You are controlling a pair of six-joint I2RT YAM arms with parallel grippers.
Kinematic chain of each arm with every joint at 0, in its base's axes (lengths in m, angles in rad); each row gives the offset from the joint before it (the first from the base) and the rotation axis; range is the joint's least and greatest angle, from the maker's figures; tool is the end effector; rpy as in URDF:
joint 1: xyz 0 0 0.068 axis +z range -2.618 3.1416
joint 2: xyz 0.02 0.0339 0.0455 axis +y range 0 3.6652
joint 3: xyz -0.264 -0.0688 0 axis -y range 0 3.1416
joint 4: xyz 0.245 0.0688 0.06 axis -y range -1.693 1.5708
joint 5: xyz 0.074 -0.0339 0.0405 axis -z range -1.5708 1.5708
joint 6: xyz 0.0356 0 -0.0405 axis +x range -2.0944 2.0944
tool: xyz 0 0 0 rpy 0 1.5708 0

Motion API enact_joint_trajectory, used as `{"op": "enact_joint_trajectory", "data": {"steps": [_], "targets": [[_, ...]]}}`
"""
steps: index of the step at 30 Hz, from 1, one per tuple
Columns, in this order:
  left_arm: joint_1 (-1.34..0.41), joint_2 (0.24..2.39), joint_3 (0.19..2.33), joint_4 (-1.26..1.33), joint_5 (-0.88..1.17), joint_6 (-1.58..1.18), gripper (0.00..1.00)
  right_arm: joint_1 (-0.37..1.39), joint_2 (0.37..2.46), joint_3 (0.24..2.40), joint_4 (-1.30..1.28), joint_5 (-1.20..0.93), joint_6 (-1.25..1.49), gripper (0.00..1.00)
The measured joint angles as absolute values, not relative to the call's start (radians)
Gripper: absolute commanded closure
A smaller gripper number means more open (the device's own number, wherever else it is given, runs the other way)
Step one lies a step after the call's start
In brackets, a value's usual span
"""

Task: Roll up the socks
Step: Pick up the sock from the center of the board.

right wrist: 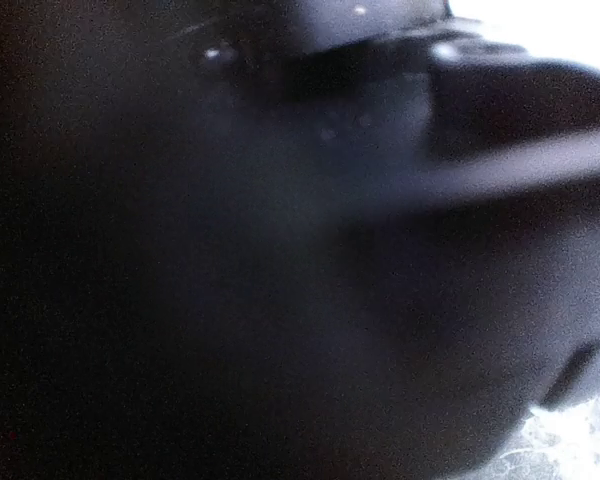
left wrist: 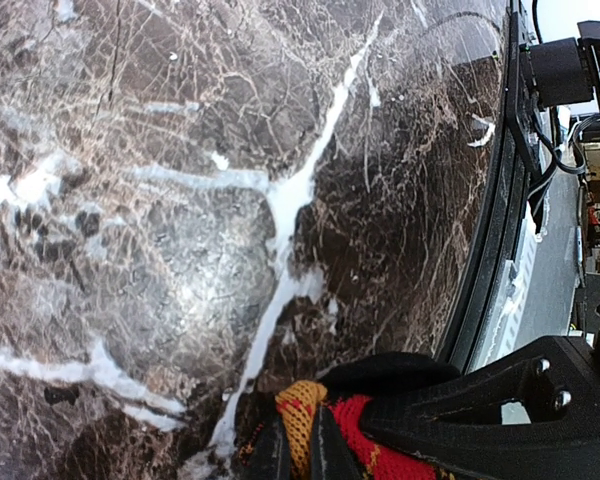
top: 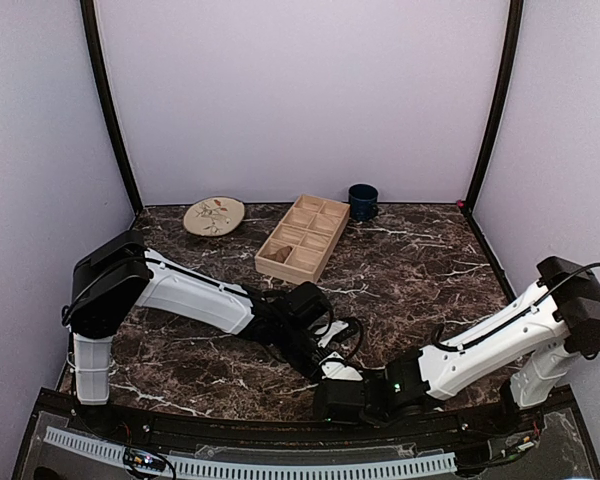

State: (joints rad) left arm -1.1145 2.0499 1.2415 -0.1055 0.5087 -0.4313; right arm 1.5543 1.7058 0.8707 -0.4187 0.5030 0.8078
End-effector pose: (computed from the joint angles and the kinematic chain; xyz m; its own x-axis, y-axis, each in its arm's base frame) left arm 0.1688 -0.3833 0.1288 -0.6995 0.5965 -0.3935 0.6854 0.4042 -0.6057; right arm 0.0221 0.2969 0.1338 -0.6422 -0.5375 -0.5465 -0.5924 0.8005 -0.0912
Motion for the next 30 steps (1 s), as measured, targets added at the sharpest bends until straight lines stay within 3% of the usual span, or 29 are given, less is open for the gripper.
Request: {"op": "enact_joint_trajectory", "data": {"steps": [6, 22, 30], "targets": [[-1.111, 2.05, 1.242, -0.105, 0.509, -0.435, 1.0, 1.549, 1.707, 0.87, -0.418, 0.498, 0.821, 0.83], [-1.058, 2.0, 1.198, -0.097, 0.455, -0.519, 0.59, 1.485, 1.657, 0.797, -0.247, 0.393, 0.82, 0.88], [-0.963, 1.927, 1.141, -0.11, 0.292, -0.589, 0.57, 1.466, 1.649, 0.777, -0.183, 0.298, 0.842, 0.98]]}}
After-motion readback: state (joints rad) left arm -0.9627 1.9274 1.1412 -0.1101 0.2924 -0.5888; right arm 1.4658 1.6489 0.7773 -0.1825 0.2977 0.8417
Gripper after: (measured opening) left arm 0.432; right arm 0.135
